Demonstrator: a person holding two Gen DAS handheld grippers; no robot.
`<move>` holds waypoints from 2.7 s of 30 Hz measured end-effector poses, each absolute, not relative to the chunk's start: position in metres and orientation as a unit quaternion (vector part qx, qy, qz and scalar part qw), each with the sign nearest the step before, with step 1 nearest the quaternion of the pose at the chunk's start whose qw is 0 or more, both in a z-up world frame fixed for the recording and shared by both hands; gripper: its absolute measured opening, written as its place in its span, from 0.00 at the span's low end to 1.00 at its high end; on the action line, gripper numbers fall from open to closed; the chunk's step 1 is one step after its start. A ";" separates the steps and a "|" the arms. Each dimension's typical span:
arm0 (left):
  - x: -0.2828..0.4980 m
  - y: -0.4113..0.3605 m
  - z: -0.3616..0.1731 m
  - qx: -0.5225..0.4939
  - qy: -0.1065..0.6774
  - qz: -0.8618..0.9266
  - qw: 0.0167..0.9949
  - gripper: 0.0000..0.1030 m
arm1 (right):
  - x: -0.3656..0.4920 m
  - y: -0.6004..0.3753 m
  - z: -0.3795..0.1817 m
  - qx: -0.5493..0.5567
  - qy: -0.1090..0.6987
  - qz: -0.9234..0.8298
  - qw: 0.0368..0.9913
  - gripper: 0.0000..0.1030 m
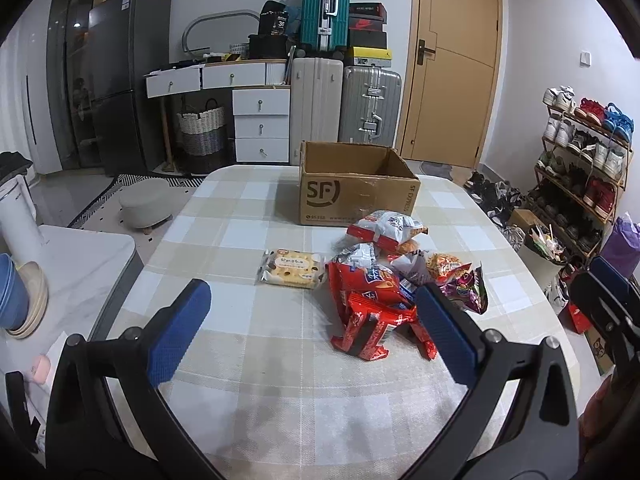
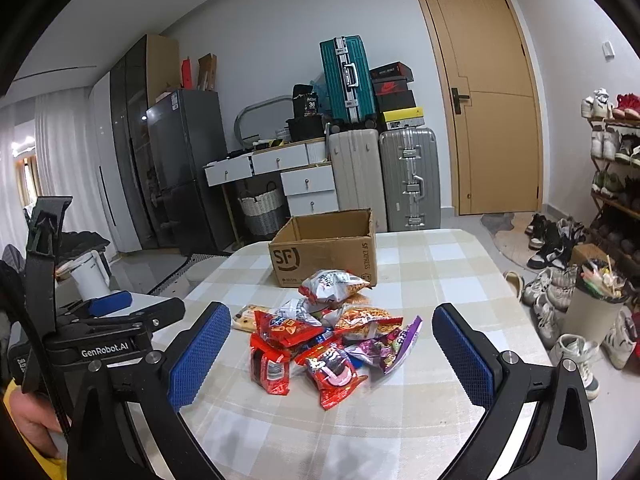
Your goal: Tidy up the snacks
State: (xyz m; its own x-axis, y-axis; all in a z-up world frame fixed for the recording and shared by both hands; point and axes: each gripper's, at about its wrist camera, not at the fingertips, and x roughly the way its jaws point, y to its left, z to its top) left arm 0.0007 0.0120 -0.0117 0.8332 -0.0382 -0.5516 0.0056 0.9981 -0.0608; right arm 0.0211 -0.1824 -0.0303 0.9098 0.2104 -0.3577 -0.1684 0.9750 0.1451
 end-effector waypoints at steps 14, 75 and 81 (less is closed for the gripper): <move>-0.015 0.012 -0.004 -0.032 0.261 -0.015 0.965 0.99 | 0.016 -0.186 -0.033 0.071 0.184 0.102 0.975 1.00; 0.092 -0.003 -0.129 -0.042 0.404 -0.078 0.910 0.99 | 0.133 -0.186 -0.135 0.101 0.356 0.261 0.892 1.00; 0.105 -0.010 -0.146 -0.041 0.417 -0.111 0.901 0.98 | 0.157 -0.171 -0.149 0.074 0.382 0.277 0.878 0.98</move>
